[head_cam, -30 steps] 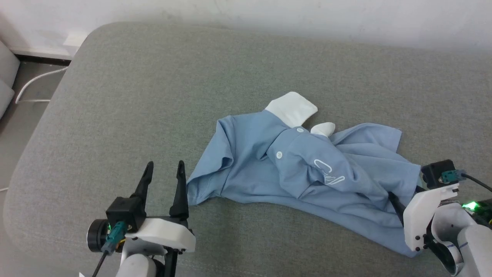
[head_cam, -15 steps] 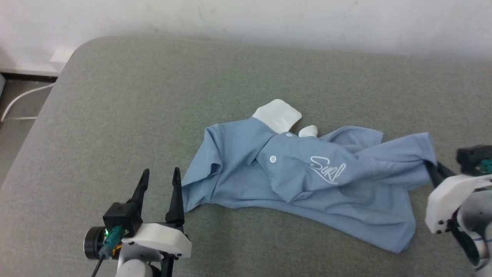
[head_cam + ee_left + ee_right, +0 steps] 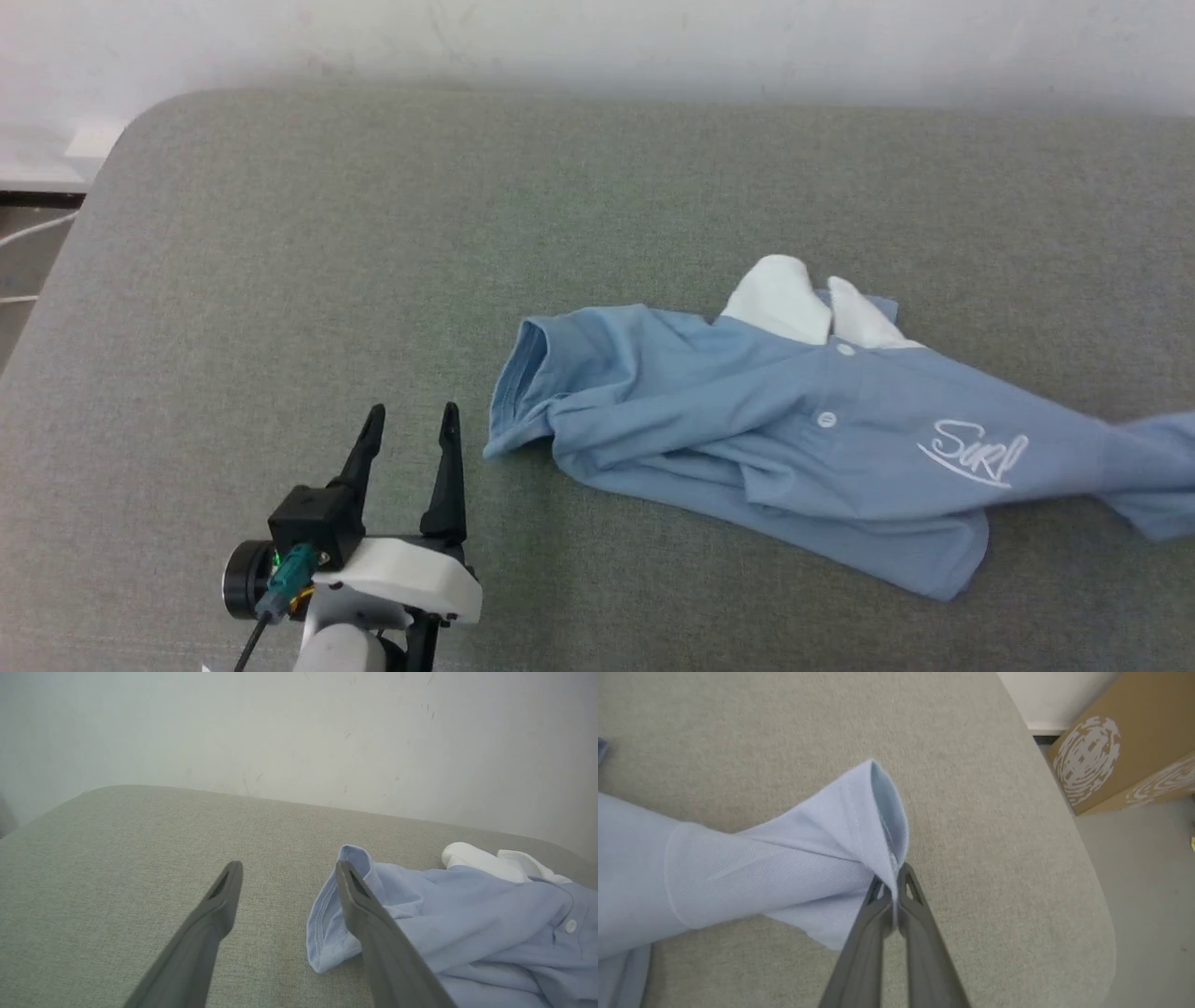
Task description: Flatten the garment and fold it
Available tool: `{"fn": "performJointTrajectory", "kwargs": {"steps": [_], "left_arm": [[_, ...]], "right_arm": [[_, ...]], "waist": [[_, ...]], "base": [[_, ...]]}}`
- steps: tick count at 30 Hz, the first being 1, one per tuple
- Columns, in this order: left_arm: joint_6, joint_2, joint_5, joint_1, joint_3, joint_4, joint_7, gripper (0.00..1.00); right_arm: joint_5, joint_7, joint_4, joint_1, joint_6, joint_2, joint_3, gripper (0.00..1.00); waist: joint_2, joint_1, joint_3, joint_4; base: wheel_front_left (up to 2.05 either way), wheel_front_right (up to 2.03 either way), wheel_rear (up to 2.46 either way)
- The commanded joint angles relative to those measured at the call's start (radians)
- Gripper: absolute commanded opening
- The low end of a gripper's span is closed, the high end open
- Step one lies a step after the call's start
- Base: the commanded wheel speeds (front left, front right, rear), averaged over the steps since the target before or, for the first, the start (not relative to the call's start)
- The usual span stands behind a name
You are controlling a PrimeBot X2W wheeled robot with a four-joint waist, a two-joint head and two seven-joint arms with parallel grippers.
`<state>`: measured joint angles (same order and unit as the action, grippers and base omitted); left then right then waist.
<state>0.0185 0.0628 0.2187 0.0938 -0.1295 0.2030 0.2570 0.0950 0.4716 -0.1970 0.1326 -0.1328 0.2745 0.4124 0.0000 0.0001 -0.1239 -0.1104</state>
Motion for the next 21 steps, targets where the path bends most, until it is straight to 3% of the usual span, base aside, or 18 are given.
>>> {"fn": "performJointTrajectory", "kwargs": {"steps": [1, 2, 7, 14, 18, 21], "left_arm": [[-0.005, -0.005, -0.009, 0.017, -0.002, 0.007, 0.005, 1.00], [-0.006, -0.005, -0.009, 0.019, -0.002, 0.012, 0.005, 1.00], [-0.014, -0.002, -0.019, 0.029, 0.000, 0.031, 0.005, 1.00], [-0.050, 0.028, -0.022, 0.066, -0.008, 0.054, -0.008, 1.00], [-0.090, 0.066, -0.029, 0.130, -0.044, 0.052, -0.101, 1.00], [-0.114, 0.110, -0.033, 0.197, -0.073, 0.065, -0.242, 1.00]], "right_arm": [[-0.011, -0.016, -0.070, 0.014, 0.002, -0.008, 0.029, 0.10], [-0.017, -0.030, -0.101, 0.026, 0.002, -0.014, 0.048, 1.00], [-0.060, -0.138, -0.172, 0.075, 0.002, -0.040, 0.060, 1.00], [-0.063, -0.271, -0.095, 0.087, 0.002, -0.083, 0.018, 1.00], [-0.023, -0.327, 0.006, 0.060, 0.002, -0.127, -0.036, 1.00], [-0.007, -0.345, 0.081, 0.031, 0.002, -0.156, -0.066, 1.00]], "waist": [[0.0000, -0.0001, -0.016, -0.006], [0.0000, -0.0001, -0.018, -0.006], [0.0000, -0.0001, -0.019, 0.009], [0.0000, -0.0001, -0.012, 0.061], [0.0000, -0.0001, -0.024, 0.109], [0.0000, -0.0001, -0.046, 0.148]], "base": [[0.00, 0.00, 0.00], [0.00, 0.00, 0.00], [0.00, 0.00, 0.00], [0.00, 0.00, 0.00], [0.00, 0.00, 0.00], [0.00, 0.00, 0.00]]}}
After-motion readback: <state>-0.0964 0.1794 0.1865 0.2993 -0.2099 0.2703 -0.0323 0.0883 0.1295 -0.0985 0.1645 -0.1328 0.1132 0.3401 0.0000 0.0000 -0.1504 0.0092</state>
